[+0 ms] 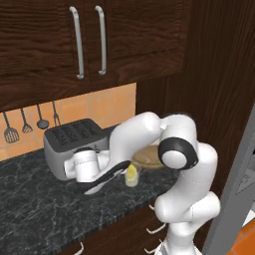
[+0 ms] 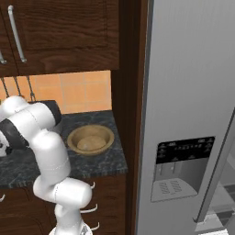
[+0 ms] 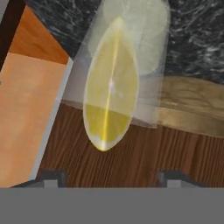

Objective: Grab a lemon wedge from the fridge and one ice cube from the ice bowl, and put them in the glass of lemonade.

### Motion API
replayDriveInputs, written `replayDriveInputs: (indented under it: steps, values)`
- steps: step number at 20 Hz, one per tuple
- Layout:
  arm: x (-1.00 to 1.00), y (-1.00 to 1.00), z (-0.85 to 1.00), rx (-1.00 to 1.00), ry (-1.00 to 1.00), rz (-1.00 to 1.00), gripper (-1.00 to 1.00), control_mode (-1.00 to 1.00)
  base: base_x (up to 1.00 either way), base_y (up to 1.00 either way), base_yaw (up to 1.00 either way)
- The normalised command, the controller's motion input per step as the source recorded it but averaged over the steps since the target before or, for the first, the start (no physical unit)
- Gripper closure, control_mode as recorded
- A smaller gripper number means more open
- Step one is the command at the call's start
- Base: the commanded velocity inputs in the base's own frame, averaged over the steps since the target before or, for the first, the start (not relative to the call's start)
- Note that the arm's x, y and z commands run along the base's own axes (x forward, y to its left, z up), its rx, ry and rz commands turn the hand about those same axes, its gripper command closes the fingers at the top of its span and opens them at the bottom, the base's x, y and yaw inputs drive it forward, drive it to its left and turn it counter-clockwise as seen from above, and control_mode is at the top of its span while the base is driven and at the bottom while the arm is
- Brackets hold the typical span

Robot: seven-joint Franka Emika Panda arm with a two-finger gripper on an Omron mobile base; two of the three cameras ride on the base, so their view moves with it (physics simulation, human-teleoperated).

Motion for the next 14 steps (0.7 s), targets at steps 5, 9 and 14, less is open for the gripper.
replayDriveInputs:
  steps: [5, 9, 14]
  values:
    - [-0.34, 0.01, 0.41, -0.01, -0.04, -0.02, -1.0, -1.0, 0.0, 0.0, 0.0]
    - [-0.87, 0.0, 0.93, 0.05, -0.19, 0.0, -1.0, -1.0, 0.0, 0.0, 0.0]
    - [-0.73, -0.11, 0.54, 0.27, -0.33, 0.04, -1.0, -1.0, 0.0, 0.0, 0.0]
